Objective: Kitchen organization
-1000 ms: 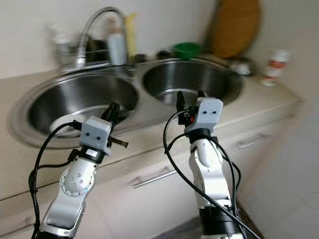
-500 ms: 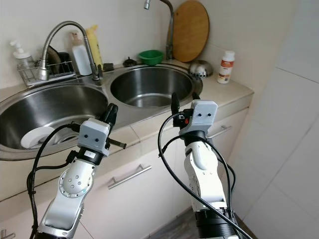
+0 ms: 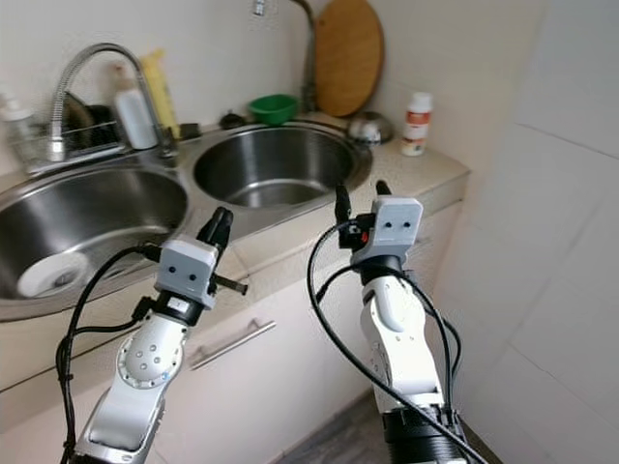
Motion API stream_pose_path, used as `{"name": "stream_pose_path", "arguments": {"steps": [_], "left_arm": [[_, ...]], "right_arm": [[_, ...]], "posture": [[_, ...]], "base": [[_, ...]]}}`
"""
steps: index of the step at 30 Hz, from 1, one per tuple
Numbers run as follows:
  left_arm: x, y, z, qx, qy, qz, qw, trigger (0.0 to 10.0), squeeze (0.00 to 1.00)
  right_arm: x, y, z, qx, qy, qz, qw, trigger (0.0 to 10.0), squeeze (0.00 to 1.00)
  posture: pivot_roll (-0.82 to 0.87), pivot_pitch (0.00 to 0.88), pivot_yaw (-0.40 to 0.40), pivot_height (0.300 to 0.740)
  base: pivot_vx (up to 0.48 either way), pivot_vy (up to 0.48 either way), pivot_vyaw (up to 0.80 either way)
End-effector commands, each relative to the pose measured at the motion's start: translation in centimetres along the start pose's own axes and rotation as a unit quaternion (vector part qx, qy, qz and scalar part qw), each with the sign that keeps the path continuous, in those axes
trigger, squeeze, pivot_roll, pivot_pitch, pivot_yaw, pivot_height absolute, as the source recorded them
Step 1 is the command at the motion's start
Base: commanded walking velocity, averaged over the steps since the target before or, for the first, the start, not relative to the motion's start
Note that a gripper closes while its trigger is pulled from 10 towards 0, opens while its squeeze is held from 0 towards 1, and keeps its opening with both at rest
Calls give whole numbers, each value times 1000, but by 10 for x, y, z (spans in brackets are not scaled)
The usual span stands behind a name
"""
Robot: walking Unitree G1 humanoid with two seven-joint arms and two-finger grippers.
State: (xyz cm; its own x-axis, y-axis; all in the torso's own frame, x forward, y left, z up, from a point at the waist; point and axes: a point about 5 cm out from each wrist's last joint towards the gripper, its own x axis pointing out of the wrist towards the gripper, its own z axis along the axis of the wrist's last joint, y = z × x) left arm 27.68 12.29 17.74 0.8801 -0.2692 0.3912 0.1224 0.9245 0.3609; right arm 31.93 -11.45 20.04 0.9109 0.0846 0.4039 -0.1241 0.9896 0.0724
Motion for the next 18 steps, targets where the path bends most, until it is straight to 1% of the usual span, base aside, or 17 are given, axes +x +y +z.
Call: {"name": "stream_pose_path", "arguments": {"steps": [1,4,5,9,18], "left_arm": [[-1,-2,-3,1,6,-7,1000,10000,0],[-2,-2,-3,0,6,-7,1000,10000,0],[-2,-2,-2,-11,2,-3,1000,10000,0],[-2,-1,-4,-4,7,-2,1000,10000,0],[-5,-5,-7,-8,12,-9,1000,10000,0]], "right_arm": [[-3,-2,-4,-8,9,-7,1000,10000,0],[-3,-3,-5,-9,10,-8,1000,10000,0],[-3,-3,-6,-10,12,-9,1000,10000,0],[-5,-6,-9,-11,20,-17,1000,10000,0],[-7,-12,-15,-24,39,-36,998,10000,0]], "posture": [[-74,0,37,740],[-74,0,37,740],[-75,0,37,740],[-76,0,35,740],[-78,0,33,740]], "base": [[0,-480,-800],[0,-415,-800],[0,0,-800],[0,0,-800],[0,0,-800]]}}
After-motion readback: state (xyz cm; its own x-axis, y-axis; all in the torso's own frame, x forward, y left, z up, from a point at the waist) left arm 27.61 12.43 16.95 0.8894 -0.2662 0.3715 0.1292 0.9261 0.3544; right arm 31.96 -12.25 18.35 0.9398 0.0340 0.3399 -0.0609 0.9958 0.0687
